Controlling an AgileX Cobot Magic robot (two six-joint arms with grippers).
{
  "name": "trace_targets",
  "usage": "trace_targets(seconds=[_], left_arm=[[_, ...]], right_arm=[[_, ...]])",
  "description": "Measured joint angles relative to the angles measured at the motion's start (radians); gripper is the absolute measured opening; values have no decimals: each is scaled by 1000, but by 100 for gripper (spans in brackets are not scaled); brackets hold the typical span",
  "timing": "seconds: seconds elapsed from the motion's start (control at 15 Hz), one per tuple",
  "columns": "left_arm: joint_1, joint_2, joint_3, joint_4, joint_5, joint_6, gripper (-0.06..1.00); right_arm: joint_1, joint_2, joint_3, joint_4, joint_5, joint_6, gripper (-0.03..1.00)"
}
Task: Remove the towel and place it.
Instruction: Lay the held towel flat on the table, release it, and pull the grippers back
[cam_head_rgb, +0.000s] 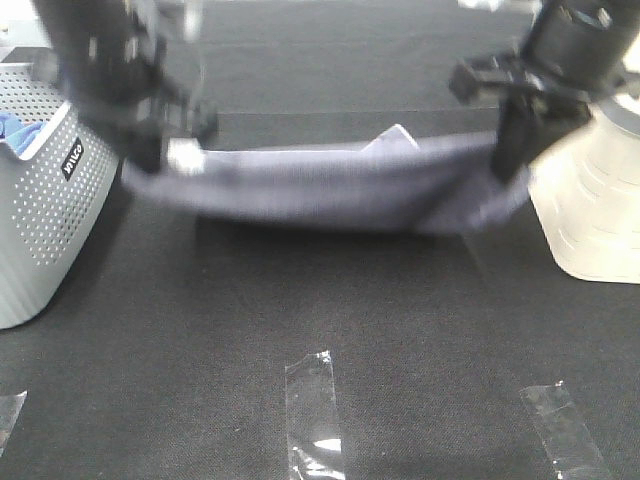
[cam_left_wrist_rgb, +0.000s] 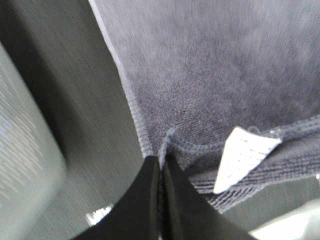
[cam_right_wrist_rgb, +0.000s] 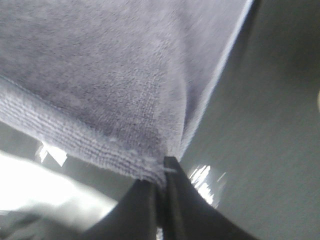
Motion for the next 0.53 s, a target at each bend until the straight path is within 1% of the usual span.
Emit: trace_targets(seconds=[0.13, 0.2, 0.33, 0.53], left_arm=[[-50, -44, 151, -17, -2, -19, 0], [-88, -77, 241, -31, -13, -39, 0], [-134, -128, 331, -40, -21, -77, 0], [-198, -208, 435, -79, -25, -135, 0]], right_arm=[[0, -81, 142, 52, 0, -1, 0], [0, -115, 198, 66, -1, -1, 0], [0, -183, 317, 93, -1, -1, 0], [0, -269, 487, 142, -1, -1, 0]])
